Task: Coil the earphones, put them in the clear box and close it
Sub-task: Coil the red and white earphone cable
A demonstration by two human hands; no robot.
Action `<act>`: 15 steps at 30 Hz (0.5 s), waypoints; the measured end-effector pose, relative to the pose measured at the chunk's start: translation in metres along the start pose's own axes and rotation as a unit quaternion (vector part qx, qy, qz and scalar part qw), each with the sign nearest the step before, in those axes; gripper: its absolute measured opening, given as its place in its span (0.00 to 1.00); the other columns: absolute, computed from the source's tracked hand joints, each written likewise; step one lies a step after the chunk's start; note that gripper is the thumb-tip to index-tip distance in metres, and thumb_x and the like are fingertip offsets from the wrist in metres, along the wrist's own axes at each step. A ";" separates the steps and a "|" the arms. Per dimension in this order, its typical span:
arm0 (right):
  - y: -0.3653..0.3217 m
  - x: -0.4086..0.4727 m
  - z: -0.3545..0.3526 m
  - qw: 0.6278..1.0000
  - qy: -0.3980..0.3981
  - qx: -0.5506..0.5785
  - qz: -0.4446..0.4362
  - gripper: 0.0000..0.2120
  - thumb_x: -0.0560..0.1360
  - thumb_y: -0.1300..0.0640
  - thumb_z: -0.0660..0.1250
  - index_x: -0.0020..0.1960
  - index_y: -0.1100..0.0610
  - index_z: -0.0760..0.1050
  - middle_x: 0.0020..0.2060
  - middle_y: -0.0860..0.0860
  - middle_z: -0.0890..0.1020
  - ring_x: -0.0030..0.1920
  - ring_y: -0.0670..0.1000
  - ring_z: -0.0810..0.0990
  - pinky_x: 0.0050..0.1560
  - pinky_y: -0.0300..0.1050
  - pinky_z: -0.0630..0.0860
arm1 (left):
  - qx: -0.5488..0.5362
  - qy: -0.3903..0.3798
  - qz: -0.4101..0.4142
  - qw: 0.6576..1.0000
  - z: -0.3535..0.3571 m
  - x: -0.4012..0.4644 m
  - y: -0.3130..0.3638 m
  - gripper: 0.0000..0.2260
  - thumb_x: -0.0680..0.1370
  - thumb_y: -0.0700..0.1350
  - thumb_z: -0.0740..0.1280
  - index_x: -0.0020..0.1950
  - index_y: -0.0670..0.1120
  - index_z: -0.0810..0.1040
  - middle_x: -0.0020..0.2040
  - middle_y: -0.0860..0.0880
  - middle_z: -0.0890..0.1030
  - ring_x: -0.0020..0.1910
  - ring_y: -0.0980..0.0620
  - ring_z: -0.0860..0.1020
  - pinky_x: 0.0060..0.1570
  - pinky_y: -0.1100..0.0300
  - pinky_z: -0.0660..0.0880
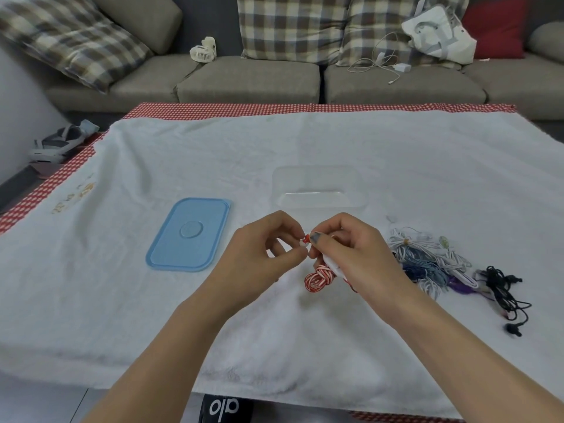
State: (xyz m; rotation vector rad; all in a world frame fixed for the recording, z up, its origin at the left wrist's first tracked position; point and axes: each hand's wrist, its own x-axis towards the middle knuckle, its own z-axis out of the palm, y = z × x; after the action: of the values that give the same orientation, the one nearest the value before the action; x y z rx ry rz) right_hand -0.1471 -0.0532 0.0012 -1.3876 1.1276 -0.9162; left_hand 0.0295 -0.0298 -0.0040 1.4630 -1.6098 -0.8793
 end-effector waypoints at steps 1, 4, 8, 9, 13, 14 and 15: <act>0.000 0.000 0.000 1.000 0.001 0.000 0.000 0.03 0.78 0.60 0.68 0.46 0.58 0.79 0.35 0.53 0.85 0.36 0.48 0.81 0.36 0.37 0.74 | 0.002 -0.001 0.002 1.000 0.000 0.000 0.000 0.06 0.76 0.44 0.74 0.48 0.53 0.80 0.45 0.55 0.85 0.35 0.57 0.78 0.33 0.59 0.79; -0.001 0.001 -0.001 1.000 0.003 0.004 0.001 0.03 0.78 0.60 0.68 0.46 0.58 0.79 0.35 0.53 0.85 0.36 0.49 0.82 0.37 0.39 0.76 | -0.002 -0.002 0.009 1.000 0.000 -0.001 0.002 0.05 0.77 0.42 0.74 0.48 0.52 0.80 0.44 0.56 0.86 0.34 0.59 0.78 0.32 0.62 0.78; -0.002 0.000 0.000 1.000 0.006 0.019 0.007 0.05 0.78 0.61 0.68 0.44 0.59 0.79 0.33 0.53 0.84 0.34 0.49 0.82 0.33 0.35 0.74 | 0.000 0.005 0.017 1.000 0.000 -0.001 0.003 0.04 0.77 0.44 0.74 0.49 0.51 0.81 0.43 0.57 0.85 0.33 0.58 0.79 0.31 0.63 0.77; -0.003 -0.001 -0.001 1.000 0.005 0.025 0.010 0.05 0.78 0.61 0.68 0.43 0.58 0.79 0.33 0.53 0.84 0.34 0.49 0.81 0.34 0.36 0.74 | -0.004 0.007 0.018 1.000 0.000 0.000 0.003 0.03 0.78 0.44 0.73 0.49 0.51 0.81 0.43 0.58 0.84 0.34 0.57 0.80 0.32 0.63 0.77; -0.005 0.000 -0.001 0.998 0.004 0.047 0.028 0.10 0.77 0.58 0.69 0.38 0.53 0.80 0.34 0.53 0.83 0.35 0.52 0.81 0.37 0.45 0.72 | -0.028 0.012 0.025 0.999 0.001 0.000 0.006 0.02 0.79 0.43 0.73 0.50 0.50 0.83 0.45 0.56 0.84 0.39 0.52 0.82 0.36 0.61 0.80; -0.005 0.000 -0.002 0.998 0.004 0.048 0.033 0.11 0.77 0.58 0.69 0.37 0.51 0.80 0.34 0.52 0.83 0.35 0.52 0.81 0.34 0.43 0.71 | -0.034 0.013 0.026 0.999 0.001 0.000 0.006 0.02 0.79 0.43 0.73 0.50 0.49 0.83 0.45 0.56 0.84 0.40 0.52 0.83 0.37 0.61 0.81; -0.007 0.000 -0.002 0.998 0.004 0.047 0.038 0.11 0.77 0.58 0.69 0.36 0.51 0.80 0.34 0.52 0.83 0.35 0.51 0.80 0.31 0.40 0.70 | -0.041 0.013 0.025 0.999 0.000 0.000 0.006 0.02 0.79 0.43 0.73 0.50 0.49 0.83 0.45 0.55 0.84 0.40 0.52 0.83 0.37 0.61 0.81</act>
State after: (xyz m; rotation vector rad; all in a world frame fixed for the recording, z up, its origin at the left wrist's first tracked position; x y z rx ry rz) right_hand -0.1480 -0.0538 0.0078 -1.2574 1.1221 -0.9094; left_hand 0.0262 -0.0292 0.0015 1.3657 -1.5673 -0.8837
